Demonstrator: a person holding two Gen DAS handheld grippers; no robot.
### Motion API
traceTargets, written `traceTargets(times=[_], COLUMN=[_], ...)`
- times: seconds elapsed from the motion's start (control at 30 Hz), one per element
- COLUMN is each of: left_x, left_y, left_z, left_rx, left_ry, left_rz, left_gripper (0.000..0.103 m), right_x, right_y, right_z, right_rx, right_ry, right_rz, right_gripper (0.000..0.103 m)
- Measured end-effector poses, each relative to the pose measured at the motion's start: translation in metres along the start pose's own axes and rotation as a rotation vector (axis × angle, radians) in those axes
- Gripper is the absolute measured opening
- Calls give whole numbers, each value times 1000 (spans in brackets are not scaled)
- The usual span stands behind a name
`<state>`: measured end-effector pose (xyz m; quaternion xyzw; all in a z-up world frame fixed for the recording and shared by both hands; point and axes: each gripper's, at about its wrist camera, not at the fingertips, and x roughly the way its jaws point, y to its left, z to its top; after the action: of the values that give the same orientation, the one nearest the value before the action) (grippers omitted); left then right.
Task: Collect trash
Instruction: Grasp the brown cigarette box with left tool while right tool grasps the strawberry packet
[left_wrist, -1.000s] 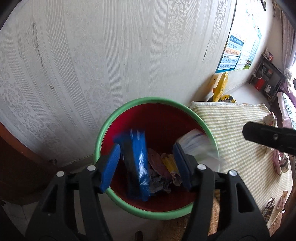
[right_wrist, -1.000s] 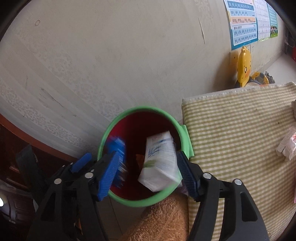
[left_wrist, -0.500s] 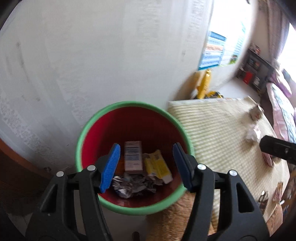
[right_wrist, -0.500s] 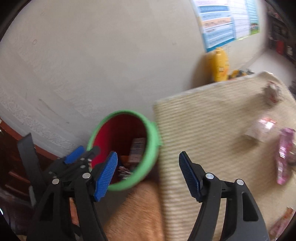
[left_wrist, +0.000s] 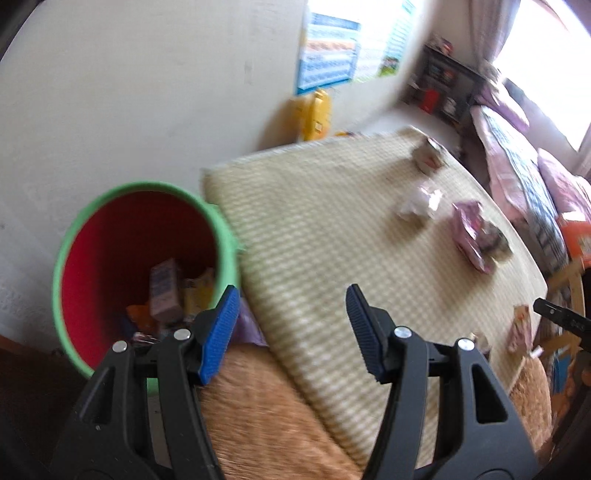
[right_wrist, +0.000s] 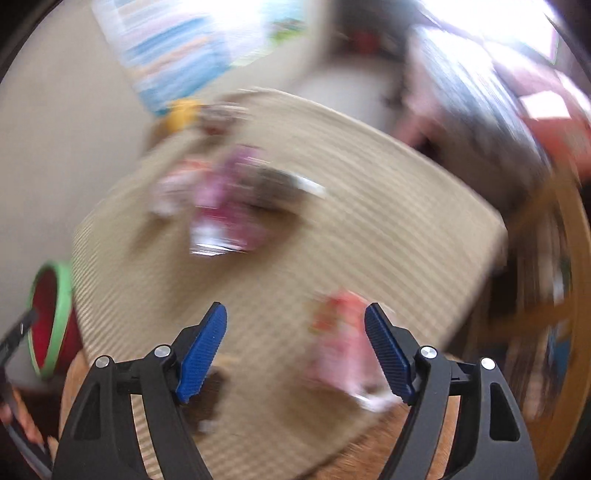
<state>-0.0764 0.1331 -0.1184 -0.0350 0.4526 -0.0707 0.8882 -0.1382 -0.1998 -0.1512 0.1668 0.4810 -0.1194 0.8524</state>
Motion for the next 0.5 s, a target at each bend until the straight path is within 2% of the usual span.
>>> traceTargets(times=[0.07, 0.17, 0.23, 0.33, 0.37, 0.4, 0.5], left_x=[3, 5, 4, 4, 5, 7, 14], left_y=[-19, -48, -66, -93, -99, -107, -126], left_z=[-3, -8, -13, -23, -25, -28, -37], left_rx=[32, 84, 124, 181, 192, 207, 249], left_ry=[20, 45, 55, 75, 84, 100, 149], left_rz=[-21, -59, -78, -120, -131, -146, -182], left_gripper=[59, 60, 61, 65, 65, 65, 65], right_x=[11, 30, 36, 38, 38, 39, 39], right_y=[-29, -52, -55, -49, -47, -47, -44], right_z=[-8, -17, -19, -18, -17, -16, -17], right_rx=[89, 162, 175, 144, 128, 117, 110], right_ry=[53, 116, 130, 133, 132, 129, 120], right_rz=[-5, 36, 83, 94, 95, 104, 141], right_gripper=[74, 74, 74, 74, 72, 65, 59])
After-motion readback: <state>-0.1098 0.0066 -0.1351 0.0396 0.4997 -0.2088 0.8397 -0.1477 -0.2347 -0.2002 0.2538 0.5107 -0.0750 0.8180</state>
